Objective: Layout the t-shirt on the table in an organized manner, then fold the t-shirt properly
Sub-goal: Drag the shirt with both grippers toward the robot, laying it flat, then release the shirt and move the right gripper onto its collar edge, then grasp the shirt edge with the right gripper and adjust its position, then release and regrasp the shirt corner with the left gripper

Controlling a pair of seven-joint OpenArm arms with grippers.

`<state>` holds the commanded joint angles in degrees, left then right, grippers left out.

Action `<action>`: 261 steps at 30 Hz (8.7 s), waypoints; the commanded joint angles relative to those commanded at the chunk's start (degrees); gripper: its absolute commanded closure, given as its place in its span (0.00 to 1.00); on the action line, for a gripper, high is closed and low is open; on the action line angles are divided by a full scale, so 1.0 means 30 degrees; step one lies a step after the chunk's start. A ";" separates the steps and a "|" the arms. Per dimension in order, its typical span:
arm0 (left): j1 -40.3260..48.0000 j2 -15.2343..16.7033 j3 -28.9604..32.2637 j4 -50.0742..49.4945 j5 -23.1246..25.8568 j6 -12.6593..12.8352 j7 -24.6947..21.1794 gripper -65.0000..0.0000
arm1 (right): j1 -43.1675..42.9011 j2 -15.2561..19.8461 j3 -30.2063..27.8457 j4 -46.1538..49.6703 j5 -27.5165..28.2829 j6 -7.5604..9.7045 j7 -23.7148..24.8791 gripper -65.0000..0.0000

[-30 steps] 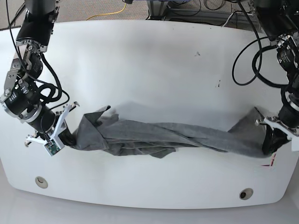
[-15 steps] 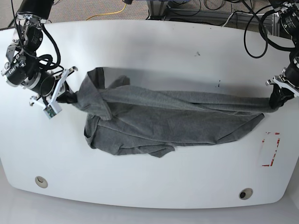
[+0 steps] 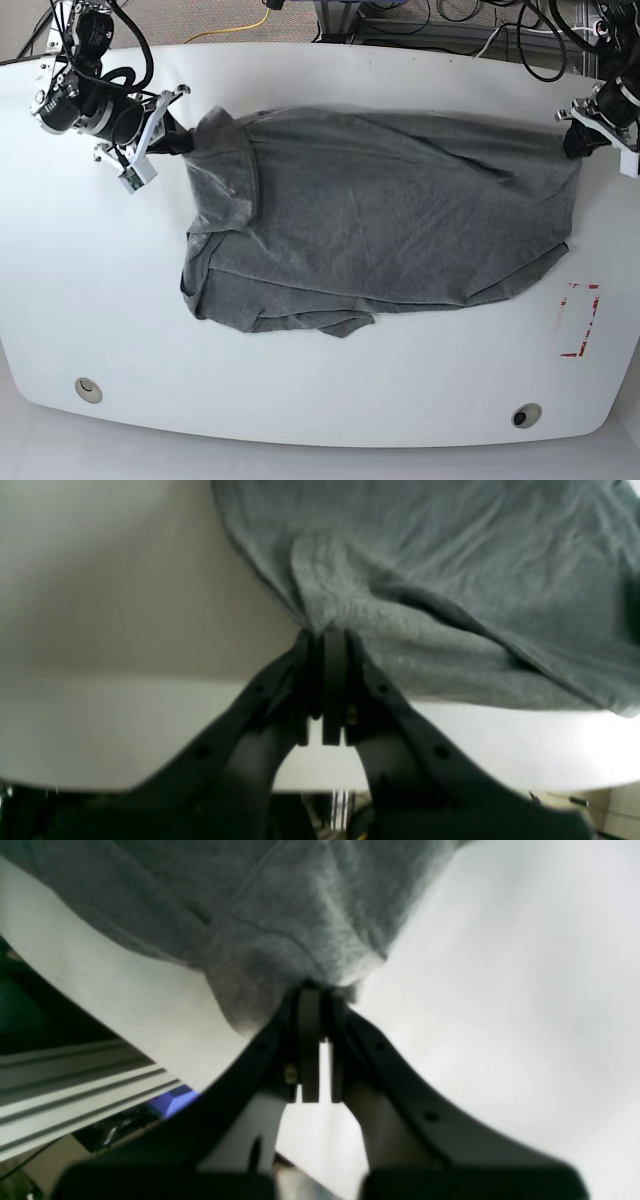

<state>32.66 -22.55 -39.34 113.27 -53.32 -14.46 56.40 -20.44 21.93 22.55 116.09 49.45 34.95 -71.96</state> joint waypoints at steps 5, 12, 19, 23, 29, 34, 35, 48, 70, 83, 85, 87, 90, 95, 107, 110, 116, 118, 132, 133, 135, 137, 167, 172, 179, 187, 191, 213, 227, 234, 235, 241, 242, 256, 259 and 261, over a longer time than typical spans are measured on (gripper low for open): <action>0.1026 -0.0029 -0.0117 -0.0029 0.0000 0.0000 0.0000 0.99 | -0.0527 -0.0176 -0.0029 -0.0029 -0.0029 -0.0029 0.0000 0.86; 0.1407 -0.0586 0.0029 -0.0088 0.0088 0.0000 0.0440 0.87 | -0.0762 -0.0410 0.0029 -0.0029 -0.0029 -0.0029 0.0029 0.28; 0.1289 -0.0762 -0.0029 -0.0117 0.0117 0.0029 0.1172 0.49 | -0.0557 -0.0234 0.0029 -0.0029 -0.0059 -0.0029 0.0059 0.15; 0.1201 -0.0791 -0.0059 -0.0117 0.0117 0.0029 0.1172 0.42 | -0.0029 -0.0117 0.0029 -0.0029 -0.0059 -0.0029 0.0059 0.15; 0.0645 -0.0791 -0.0234 -0.0088 0.0088 0.0029 0.1172 0.42 | 0.1260 0.0059 0.0029 -0.0059 -0.0059 -0.0029 0.0088 0.15; -0.0469 -0.0762 -0.0821 -0.0088 0.0088 0.0029 0.1172 0.42 | 0.3165 -0.0088 -0.0147 -0.0205 -0.0088 -0.0029 0.0117 0.15; -0.0762 -0.0762 -0.0821 -0.0088 0.0088 0.0029 0.1172 0.42 | 0.3692 -0.0381 -0.0264 -0.0293 -0.0088 -0.0029 0.0147 0.14; -0.3604 0.0147 -0.0791 -0.0147 0.2139 0.0088 0.1143 0.42 | 0.7150 -0.1670 -0.7560 -0.0586 -0.6388 0.0147 0.2256 0.14; -0.4337 0.0557 0.0791 -0.0176 0.3516 0.0059 0.1114 0.42 | 0.7912 -0.2081 -0.8176 -0.5011 -1.0813 0.0000 0.4542 0.14; -0.5216 0.0908 0.1348 -0.0586 0.3546 0.0059 0.1114 0.42 | 0.5744 -0.4835 -0.8117 -0.2872 -1.6117 -0.0615 0.4718 0.14; -0.5333 0.0938 0.1377 -0.0586 0.3722 0.0059 0.1114 0.42 | 0.5392 -0.5187 -0.8117 -0.2696 -1.7026 -0.0645 0.5070 0.15; -0.5392 0.0996 0.1495 -0.0586 0.4190 0.0059 0.1114 0.42 | 0.4952 -0.5773 -0.8088 -0.2608 -1.8110 -0.0645 0.5568 0.15; -0.5421 0.1348 0.2051 -0.0586 0.4982 0.0059 0.1114 0.42 | 0.4630 -0.6447 -0.8088 -0.2491 -1.9575 -0.0674 0.5978 0.15; -0.5421 0.1817 0.2637 -0.0586 0.5832 0.0059 0.1114 0.42 | 0.4044 -0.7648 -0.8117 -0.2462 -2.1919 -0.0674 0.6857 0.15; -0.5802 0.2198 0.2930 -0.0586 0.6037 0.0059 0.1114 0.42 | 0.3487 -0.8205 -0.8059 -0.2520 -2.4498 -0.2110 0.8586 0.15; -0.5802 0.2198 0.2930 -0.0586 0.6037 0.0059 0.1114 0.42 | 0.3341 -0.7883 -0.7648 -0.2549 -2.4498 -0.2374 0.8733 0.15; -0.5832 0.2198 0.2930 -0.0586 0.6037 0.0059 0.1114 0.42 | 0.3370 -0.7853 -0.6652 -0.2637 -2.4498 -0.2403 0.9084 0.15; -0.5832 0.2198 0.2930 -0.0586 0.6037 0.0059 0.1114 0.42 | 0.3311 -0.7853 -0.6271 -0.2637 -2.4498 -0.2403 0.9319 0.15; -0.5832 0.2198 0.2930 -0.0586 0.6037 0.0059 0.1114 0.42 | 0.2520 -0.8410 -0.5714 -0.1729 -2.4469 -0.1260 0.9260 0.15; -0.5832 0.2198 0.2930 -0.0586 0.6037 0.0059 0.1114 0.42 | 0.2432 -0.8615 -0.5919 -0.1553 -2.4527 -0.1172 0.9260 0.15; -0.5832 0.2198 0.2930 -0.0586 0.6037 0.0059 0.1114 0.42 | 0.2227 -0.8938 -0.6330 -0.1231 -2.4674 -0.1055 0.9260 0.15; -0.5832 0.2198 0.2930 -0.0586 0.6037 0.0059 0.1114 0.42 | 0.1905 -0.9084 -0.6828 -0.1055 -2.4645 -0.1114 0.9231 0.15; -0.5802 0.2198 0.2901 -0.0586 0.6037 0.0059 0.1114 0.42 | 0.1670 -0.8586 -0.5304 -0.1934 -2.4498 -0.1084 0.9377 0.15; -0.5802 0.2198 0.2901 -0.0586 0.6037 0.0059 0.1114 0.42 | 0.1670 -0.8234 -0.5128 -0.1934 -2.4498 -0.1114 0.9377 0.15; -0.5802 0.2198 0.2901 -0.0586 0.6037 0.0059 0.1114 0.42 | 0.1612 -0.8234 -0.5128 -0.1788 -2.4498 -0.1114 0.9377 0.16; -0.5802 0.2198 0.2930 -0.0586 0.6037 0.0059 0.1114 0.42 | 0.1641 -0.8234 -0.5128 -0.1817 -2.4498 -0.1055 0.9377 0.55; -0.5802 0.2198 0.2930 -0.0586 0.6037 0.0059 0.1114 0.42 | 0.1670 -0.8264 -0.5128 -0.1846 -2.4469 -0.1055 0.9377 0.85; -0.5363 0.2168 0.1993 -0.0527 0.5451 -0.1260 0.1172 0.41 | 0.1641 -0.8264 -0.5158 -0.0293 -2.4645 -0.1055 0.9260 1.00; -0.5128 0.2110 0.0615 -0.4220 0.4015 -0.3311 0.1201 0.41 | 0.1670 -0.8322 -0.5245 -0.0322 -2.4527 -0.1055 0.9260 1.00; -0.6125 0.2110 0.1436 -0.6183 0.4190 -0.3282 0.1084 0.41 | 0.1700 -0.8352 -0.5275 -0.0381 -2.4498 -0.1026 0.9260 1.00; -0.6183 0.2110 0.1495 -0.6300 0.4366 -0.3282 0.1055 0.41 | 0.1729 -0.8352 -0.5275 -0.0381 -2.4498 -0.1026 0.9260 1.00; -0.7560 0.2227 0.3311 -0.6974 0.6652 -0.3282 0.0205 0.41 | 0.1788 -0.8352 -0.5275 -0.0381 -2.4498 -0.1026 0.9260 1.00; -0.7619 0.2227 0.3546 -0.7150 0.6886 -0.3282 0.0176 0.41 | 0.1788 -0.8352 -0.5275 -0.0381 -2.4498 -0.1026 0.9260 1.00; -0.9114 0.2637 0.4249 -0.9201 0.8234 -0.3282 0.0059 0.41 | 0.1817 -0.8322 -0.5187 -0.0410 -2.4498 -0.1026 0.9260 1.00; -0.9055 0.2637 0.4249 -0.9114 0.8234 -0.3282 0.0147 0.41 | 0.1817 -0.8322 -0.5187 -0.0410 -2.4498 -0.1026 0.9260 1.00; -0.8938 0.2608 0.4249 -0.9055 0.8205 -0.3282 0.0176 0.41 | 0.1817 -0.8322 -0.5216 -0.0410 -2.4498 -0.1026 0.9260 1.00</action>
<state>5.85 -14.73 -26.59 86.11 -28.70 -24.31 56.92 -14.99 -3.03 6.90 114.86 -24.04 31.87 -44.18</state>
